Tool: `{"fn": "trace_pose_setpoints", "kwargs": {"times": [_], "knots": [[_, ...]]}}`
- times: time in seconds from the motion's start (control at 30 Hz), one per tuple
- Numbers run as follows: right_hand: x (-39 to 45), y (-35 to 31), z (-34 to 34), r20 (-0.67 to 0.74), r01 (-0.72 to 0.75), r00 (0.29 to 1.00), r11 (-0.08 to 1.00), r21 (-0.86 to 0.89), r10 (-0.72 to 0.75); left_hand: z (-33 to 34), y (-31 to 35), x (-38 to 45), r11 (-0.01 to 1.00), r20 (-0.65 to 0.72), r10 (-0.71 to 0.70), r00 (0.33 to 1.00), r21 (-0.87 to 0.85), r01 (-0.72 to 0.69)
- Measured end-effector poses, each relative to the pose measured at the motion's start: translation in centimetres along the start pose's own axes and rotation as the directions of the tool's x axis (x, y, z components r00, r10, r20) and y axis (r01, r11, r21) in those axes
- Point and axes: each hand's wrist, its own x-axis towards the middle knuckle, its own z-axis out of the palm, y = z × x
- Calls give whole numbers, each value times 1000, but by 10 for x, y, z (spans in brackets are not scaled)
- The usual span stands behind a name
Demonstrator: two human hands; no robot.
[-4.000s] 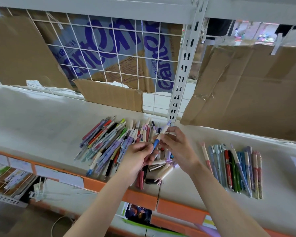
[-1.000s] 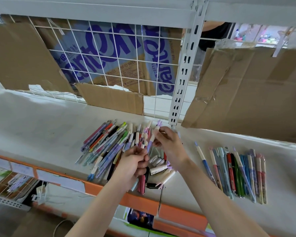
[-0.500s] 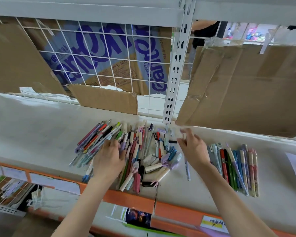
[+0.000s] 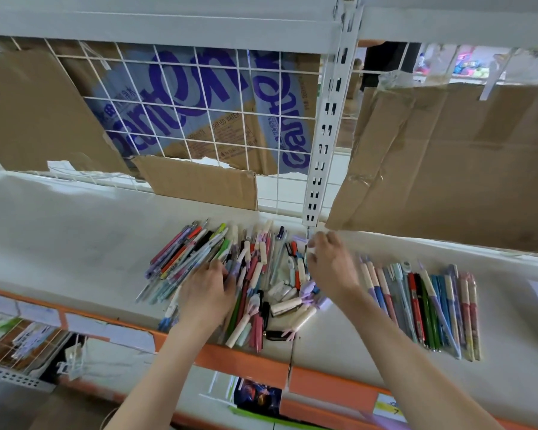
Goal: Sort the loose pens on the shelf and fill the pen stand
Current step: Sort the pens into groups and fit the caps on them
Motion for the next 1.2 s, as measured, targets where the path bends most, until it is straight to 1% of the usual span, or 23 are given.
{"fn": "trace_pose_setpoints", "kwargs": {"times": [0.07,0.13,0.27,0.33,0.4,0.43,0.47,0.5,0.53,0.57,0.6,0.63,0.67,0.73,0.83,0.9,0.97,1.0,1.03,1.07,1.13,1.17,1.2], "knots": [[11,-22,13,58,50,997,994,96,-55,-1,-1,-2,999,2,-17,1000,-34,17],[20,-41,23,146,39,988,992,117,-56,-2,-3,-5,996,-9,-8,1000,-91,7],[31,-61,36,232,-26,972,1000,13,22,-6,-4,-11,982,-26,11,1000,-187,-15],[35,-62,35,263,-67,963,998,14,61,-10,-4,-12,974,-27,-4,1000,-228,-3],[39,-58,28,289,-115,953,991,70,90,-13,-2,-14,961,-6,-7,1000,-276,5],[40,-54,24,281,-148,954,981,128,107,-14,-1,-15,950,15,1,1000,-314,4],[40,-51,19,258,-194,957,954,229,133,-16,1,-16,932,38,13,999,-362,2],[38,-48,14,255,-263,951,884,387,172,-17,3,-17,910,60,26,998,-415,1],[34,-45,9,283,-331,938,748,575,198,-18,6,-18,886,79,36,996,-463,4],[29,-42,5,317,-369,929,562,740,191,-18,8,-19,867,94,45,995,-498,8],[23,-40,0,330,-370,929,380,848,167,-16,9,-19,855,102,52,993,-518,8],[19,-38,-2,324,-351,935,250,902,144,-14,10,-19,848,101,57,993,-530,5],[15,-36,-5,311,-331,942,177,927,128,-12,11,-20,843,93,61,994,-538,-2],[9,-34,-7,288,-303,949,122,945,127,-10,14,-19,830,74,63,995,-558,-11],[7,-30,-9,244,-260,956,81,962,165,-9,17,-18,820,69,59,996,-572,-9],[6,-29,-10,223,-243,962,120,963,154,-11,18,-18,817,72,72,995,-576,-18],[2,-33,-7,229,-246,968,208,947,102,-15,25,-20,797,83,86,993,-604,-18],[-1,-36,-4,240,-250,968,245,937,70,-16,29,-21,773,98,78,992,-635,2],[-4,-40,1,251,-254,967,260,932,45,-17,34,-21,726,133,50,990,-685,56],[-8,-42,4,256,-255,966,248,935,31,-17,37,-22,644,189,20,982,-753,132],[-14,-41,8,246,-245,969,208,947,17,-13,40,-22,428,341,-26,940,-846,319],[-16,-39,8,244,-241,970,204,949,11,-12,41,-23,336,419,-35,907,-850,405],[-19,-36,8,241,-236,971,210,949,6,-11,43,-25,267,474,-34,880,-844,465]]}}
